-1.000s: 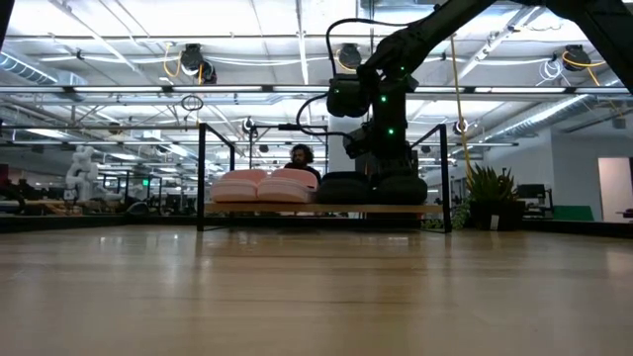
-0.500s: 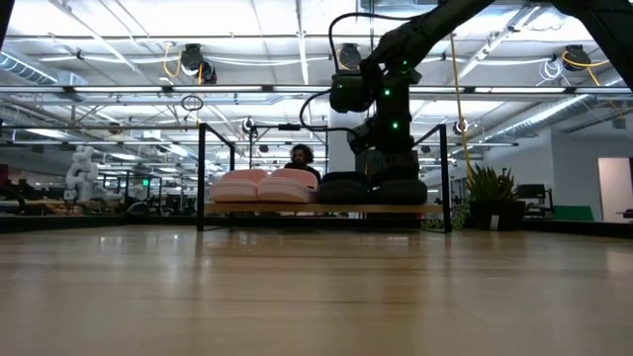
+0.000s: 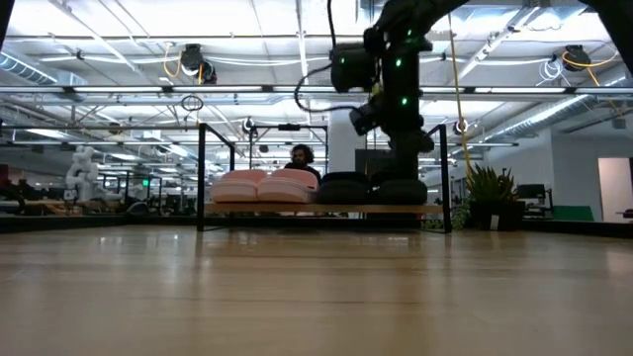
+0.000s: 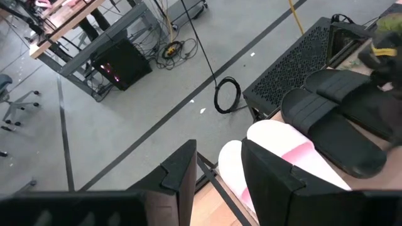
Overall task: Pick and place slides into the shelf
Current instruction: Return to Home Position
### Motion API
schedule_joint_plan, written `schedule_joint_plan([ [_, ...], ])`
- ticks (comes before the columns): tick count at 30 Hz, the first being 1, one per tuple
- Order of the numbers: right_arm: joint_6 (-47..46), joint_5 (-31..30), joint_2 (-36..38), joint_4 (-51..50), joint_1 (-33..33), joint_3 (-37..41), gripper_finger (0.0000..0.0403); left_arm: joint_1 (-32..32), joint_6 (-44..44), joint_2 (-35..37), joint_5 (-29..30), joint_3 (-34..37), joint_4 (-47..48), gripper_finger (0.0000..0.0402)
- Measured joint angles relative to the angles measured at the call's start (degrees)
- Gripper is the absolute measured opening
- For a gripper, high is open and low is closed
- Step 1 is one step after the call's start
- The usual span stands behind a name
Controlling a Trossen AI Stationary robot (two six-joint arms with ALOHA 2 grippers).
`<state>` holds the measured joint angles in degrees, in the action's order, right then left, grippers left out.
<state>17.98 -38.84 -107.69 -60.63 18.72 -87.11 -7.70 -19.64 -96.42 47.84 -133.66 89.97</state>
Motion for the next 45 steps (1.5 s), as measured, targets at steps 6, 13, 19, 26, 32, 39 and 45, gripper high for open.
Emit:
schedule_joint_plan([
  [6,-7.0,0.0,6.6,-3.9,-6.8,0.0,0.0133,1.4,1.0,1.7,-6.2,0.1,0.0,0.0129],
  [13,-16.0,0.0,21.5,-3.9,-15.9,0.0,0.0119,9.1,-0.6,6.5,-13.3,0.1,0.0,0.0129],
  [19,-27.7,1.2,34.7,-2.5,-22.9,0.0,0.0118,20.6,-3.4,9.4,-18.9,0.0,0.0,0.0129],
  [26,-43.8,15.1,46.4,-0.8,-28.0,0.0,0.0118,31.7,-7.9,9.6,-20.2,0.0,0.0,0.0129],
  [32,-45.8,21.0,48.6,3.7,-34.8,1.1,0.0118,41.3,-18.9,9.6,-14.3,5.2,-0.7,0.0129],
  [39,-51.5,20.9,50.2,10.8,-42.4,13.7,0.0118,54.2,-32.3,10.5,-4.5,21.9,-10.0,0.0129],
  [45,-57.2,17.7,61.4,16.1,-45.1,25.5,0.0118,58.3,-31.4,16.6,3.5,39.2,-26.8,0.0129],
])
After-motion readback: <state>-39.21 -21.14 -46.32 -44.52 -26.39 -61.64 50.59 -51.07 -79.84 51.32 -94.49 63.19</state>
